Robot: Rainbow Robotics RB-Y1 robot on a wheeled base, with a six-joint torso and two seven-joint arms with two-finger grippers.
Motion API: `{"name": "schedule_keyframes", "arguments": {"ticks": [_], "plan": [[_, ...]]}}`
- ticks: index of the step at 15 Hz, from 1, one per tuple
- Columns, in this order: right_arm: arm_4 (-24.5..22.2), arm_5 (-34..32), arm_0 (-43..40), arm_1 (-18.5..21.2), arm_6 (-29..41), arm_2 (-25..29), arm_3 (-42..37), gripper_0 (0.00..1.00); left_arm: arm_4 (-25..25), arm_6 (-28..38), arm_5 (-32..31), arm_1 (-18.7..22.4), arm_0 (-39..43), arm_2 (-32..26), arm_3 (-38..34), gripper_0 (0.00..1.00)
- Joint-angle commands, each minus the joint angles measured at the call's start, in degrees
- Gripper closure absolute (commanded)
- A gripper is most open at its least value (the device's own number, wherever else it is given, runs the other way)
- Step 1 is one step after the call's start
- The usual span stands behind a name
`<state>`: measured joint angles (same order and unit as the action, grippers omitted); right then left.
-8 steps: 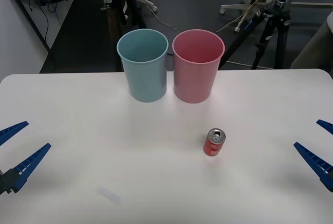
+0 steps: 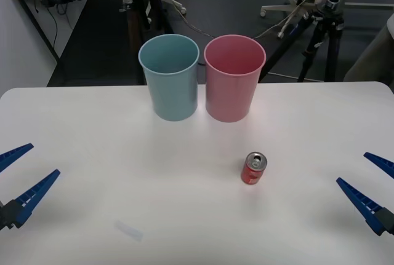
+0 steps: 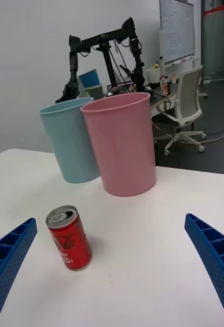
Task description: Grasp the object on the table and drop it into the matching bin: aluminum can to the light blue bin, PET bottle to the pink bin.
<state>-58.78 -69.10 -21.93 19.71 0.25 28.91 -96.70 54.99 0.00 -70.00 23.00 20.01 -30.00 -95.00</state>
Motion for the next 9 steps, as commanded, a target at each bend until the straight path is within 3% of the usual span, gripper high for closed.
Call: {"name": "schedule_keyframes", "arguments": {"ticks": [1, 9], "plan": [[0.0, 0.1, -1.0, 0.0, -1.4, -1.0, 0.0, 0.0, 0.0, 0.0, 0.0, 0.0, 0.0, 0.0, 0.0, 0.0], [3.2, 2.2, -6.2, -0.2, -15.6, -7.1, 0.0, 0.0, 0.0, 0.0, 0.0, 0.0, 0.0, 0.0, 0.0, 0.0]]}}
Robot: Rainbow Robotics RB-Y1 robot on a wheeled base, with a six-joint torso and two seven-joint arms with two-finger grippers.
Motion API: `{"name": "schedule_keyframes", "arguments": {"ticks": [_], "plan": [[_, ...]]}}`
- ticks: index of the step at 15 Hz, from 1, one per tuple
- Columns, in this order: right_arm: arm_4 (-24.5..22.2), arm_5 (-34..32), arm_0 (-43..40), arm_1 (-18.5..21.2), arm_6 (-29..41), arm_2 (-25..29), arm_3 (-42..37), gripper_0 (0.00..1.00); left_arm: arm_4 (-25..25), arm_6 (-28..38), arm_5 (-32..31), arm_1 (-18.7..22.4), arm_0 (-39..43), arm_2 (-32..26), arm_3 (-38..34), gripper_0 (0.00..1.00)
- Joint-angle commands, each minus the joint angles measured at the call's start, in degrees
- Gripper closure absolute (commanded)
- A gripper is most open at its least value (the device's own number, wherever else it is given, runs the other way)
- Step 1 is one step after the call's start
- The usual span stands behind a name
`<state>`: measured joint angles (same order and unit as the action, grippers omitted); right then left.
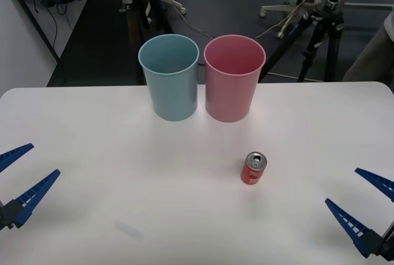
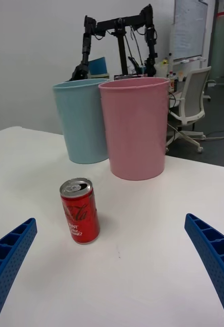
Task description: Grasp the object on the table and drop it into the matching bin: aluminum can to the light blue bin, PET bottle to the pink bin.
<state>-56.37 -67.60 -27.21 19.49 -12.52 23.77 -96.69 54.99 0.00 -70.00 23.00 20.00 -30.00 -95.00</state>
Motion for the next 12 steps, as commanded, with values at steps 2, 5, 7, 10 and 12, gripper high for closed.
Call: {"name": "schedule_keyframes", "arguments": {"ticks": [2, 5, 7, 10, 12], "plan": [[1.5, 2.1, -1.8, -0.1, -5.8, -4.5, 0.0, 0.0, 0.0, 0.0, 0.0, 0.0, 0.0, 0.0, 0.0, 0.0], [2.5, 4.3, -2.6, -0.2, -10.3, -8.3, 0.4, 0.0, 0.0, 0.0, 0.0, 0.0, 0.0, 0.0, 0.0, 0.0], [3.4, 4.1, -1.4, -0.1, -13.4, -10.0, 3.3, 0.0, 0.0, 0.0, 0.0, 0.0, 0.0, 0.0, 0.0, 0.0], [3.6, 2.9, 2.1, -0.2, -18.0, -11.8, 9.7, 0.0, 0.0, 0.0, 0.0, 0.0, 0.0, 0.0, 0.0, 0.0], [4.3, 2.8, 4.3, -0.2, -21.5, -13.7, 13.5, 0.0, 0.0, 0.0, 0.0, 0.0, 0.0, 0.0, 0.0, 0.0]]}}
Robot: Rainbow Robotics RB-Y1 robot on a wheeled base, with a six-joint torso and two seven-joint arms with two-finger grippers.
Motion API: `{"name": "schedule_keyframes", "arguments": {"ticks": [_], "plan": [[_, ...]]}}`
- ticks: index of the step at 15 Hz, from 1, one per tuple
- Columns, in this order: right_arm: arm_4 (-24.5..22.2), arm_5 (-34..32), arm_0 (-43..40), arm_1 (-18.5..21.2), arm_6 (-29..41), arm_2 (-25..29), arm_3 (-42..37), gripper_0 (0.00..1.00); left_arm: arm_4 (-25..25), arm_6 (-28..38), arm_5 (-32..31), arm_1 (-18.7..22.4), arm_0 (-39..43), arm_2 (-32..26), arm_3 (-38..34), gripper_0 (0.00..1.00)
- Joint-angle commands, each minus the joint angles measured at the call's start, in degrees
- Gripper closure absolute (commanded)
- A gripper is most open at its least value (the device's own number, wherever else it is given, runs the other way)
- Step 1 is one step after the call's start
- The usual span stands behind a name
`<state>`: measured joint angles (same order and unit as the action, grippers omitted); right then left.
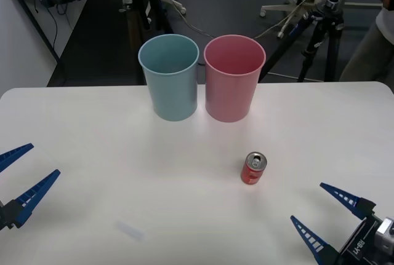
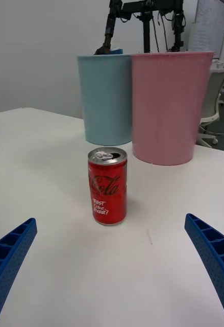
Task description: Grasp the object on the table and drop it into the matching bin: aluminum can to the light blue bin, PET bottle to the pink bin.
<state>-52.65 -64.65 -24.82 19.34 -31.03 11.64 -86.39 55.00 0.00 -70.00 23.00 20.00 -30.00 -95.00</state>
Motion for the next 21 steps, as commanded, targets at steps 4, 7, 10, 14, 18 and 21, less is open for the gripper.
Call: {"name": "schedule_keyframes", "arguments": {"ticks": [4, 7, 10, 14, 18, 21], "plan": [[3.3, 1.3, 5.8, 0.0, -7.0, -6.5, 8.4, 0.0, 0.0, 0.0, 0.0, 0.0, 0.0, 0.0, 0.0, 0.0], [4.9, 5.3, 7.0, 0.0, -8.4, -9.8, 8.5, 0.0, 0.0, 0.0, 0.0, 0.0, 0.0, 0.0, 0.0, 0.0], [5.6, 8.6, 8.3, -0.4, -9.5, -11.3, 8.5, 0.0, 0.0, 0.0, 0.0, 0.0, 0.0, 0.0, 0.0, 0.0], [4.7, 12.9, 10.5, -2.1, -10.0, -12.3, 8.5, 0.0, 0.0, 0.0, 0.0, 0.0, 0.0, 0.0, 0.0, 0.0], [4.8, 16.9, 12.5, -2.1, -10.1, -15.3, 8.5, 0.0, 0.0, 0.0, 0.0, 0.0, 0.0, 0.0, 0.0, 0.0], [4.8, 19.7, 13.8, -2.1, -10.1, -17.2, 8.5, 0.0, 0.0, 0.0, 0.0, 0.0, 0.0, 0.0, 0.0, 0.0]]}}
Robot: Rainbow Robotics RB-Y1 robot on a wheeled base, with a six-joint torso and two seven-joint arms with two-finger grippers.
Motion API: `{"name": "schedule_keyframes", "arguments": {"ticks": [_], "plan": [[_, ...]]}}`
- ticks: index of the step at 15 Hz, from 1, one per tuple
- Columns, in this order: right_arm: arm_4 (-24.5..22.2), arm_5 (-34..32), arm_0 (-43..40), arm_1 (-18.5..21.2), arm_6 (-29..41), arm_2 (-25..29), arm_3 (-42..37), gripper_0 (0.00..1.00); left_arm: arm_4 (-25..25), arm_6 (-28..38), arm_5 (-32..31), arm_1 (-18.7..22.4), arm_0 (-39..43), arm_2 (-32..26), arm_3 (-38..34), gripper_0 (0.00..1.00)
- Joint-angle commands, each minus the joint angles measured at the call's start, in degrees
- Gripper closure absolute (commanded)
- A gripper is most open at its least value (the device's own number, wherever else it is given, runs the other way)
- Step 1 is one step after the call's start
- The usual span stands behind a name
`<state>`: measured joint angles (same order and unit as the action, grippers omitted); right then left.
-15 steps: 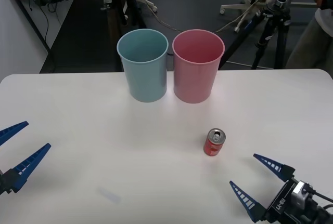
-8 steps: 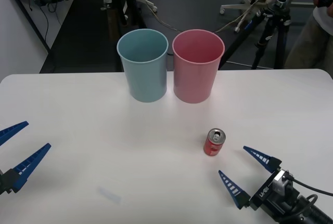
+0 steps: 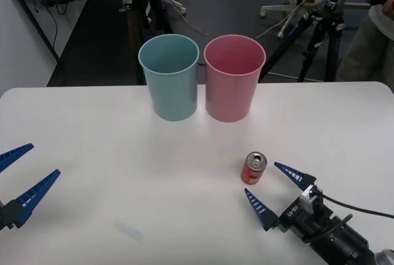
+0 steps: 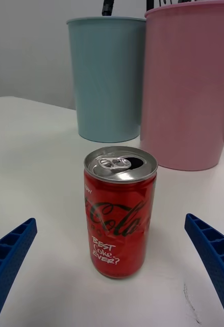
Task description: Grasp the object on the table and drop it into the matching bin: aluminum can to the light blue bin, PET bottle to the pink bin.
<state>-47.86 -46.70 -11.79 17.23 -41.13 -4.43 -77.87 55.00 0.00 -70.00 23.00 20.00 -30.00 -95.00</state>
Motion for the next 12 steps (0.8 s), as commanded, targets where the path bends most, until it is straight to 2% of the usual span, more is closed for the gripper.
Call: {"name": "schedule_keyframes", "arguments": {"ticks": [1, 12], "plan": [[0.1, 2.8, 1.3, 0.0, 0.0, -1.6, 0.0, 0.0, 0.0, 0.0, 0.0, 0.0, 0.0, 0.0, 0.0, 0.0], [0.1, 9.7, 5.2, 0.0, 1.1, -5.6, 0.0, 0.0, 0.0, 0.0, 0.0, 0.0, 0.0, 0.0, 0.0, 0.0]]}}
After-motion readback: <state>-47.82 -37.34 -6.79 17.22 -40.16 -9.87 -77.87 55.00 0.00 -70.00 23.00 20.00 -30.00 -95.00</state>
